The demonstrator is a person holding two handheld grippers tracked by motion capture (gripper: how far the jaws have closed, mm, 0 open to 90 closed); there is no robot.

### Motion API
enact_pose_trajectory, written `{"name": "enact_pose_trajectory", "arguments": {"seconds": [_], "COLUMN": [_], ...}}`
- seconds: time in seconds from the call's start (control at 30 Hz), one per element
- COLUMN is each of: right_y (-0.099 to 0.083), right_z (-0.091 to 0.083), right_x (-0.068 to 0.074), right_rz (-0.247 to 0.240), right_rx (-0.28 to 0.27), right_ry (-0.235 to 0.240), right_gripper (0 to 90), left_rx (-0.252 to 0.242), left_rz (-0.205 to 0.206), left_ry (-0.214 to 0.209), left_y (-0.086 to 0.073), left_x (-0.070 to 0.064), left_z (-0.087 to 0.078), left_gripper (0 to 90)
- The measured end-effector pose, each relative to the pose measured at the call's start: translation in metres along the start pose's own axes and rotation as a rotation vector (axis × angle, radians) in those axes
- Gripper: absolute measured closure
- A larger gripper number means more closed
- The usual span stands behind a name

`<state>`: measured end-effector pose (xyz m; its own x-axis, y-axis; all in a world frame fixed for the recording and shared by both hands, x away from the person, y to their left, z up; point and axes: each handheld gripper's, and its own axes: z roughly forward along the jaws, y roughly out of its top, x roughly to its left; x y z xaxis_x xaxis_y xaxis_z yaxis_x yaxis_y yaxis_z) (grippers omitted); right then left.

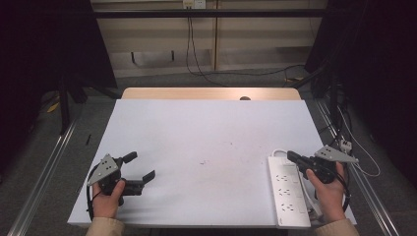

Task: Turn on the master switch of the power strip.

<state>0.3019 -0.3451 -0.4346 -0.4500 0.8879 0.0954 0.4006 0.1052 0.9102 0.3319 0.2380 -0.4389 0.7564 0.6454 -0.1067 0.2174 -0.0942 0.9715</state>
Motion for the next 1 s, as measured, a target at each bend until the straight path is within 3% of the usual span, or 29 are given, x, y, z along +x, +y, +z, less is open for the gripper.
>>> {"name": "enact_pose_trajectory", "arguments": {"seconds": [1.0], "right_y": [-0.0053], "right_z": [0.0076], "right_x": [-0.0033], "right_rz": [-0.021], "right_rx": [0.08], "right_ry": [-0.025], "right_gripper": [90.0], "left_rx": [0.013], "left_rz": [0.004], "left_ry": [0.001], "left_y": [0.0], "left_x": [0.0005], "left_z": [-0.0001], "left_gripper": [3.2]}}
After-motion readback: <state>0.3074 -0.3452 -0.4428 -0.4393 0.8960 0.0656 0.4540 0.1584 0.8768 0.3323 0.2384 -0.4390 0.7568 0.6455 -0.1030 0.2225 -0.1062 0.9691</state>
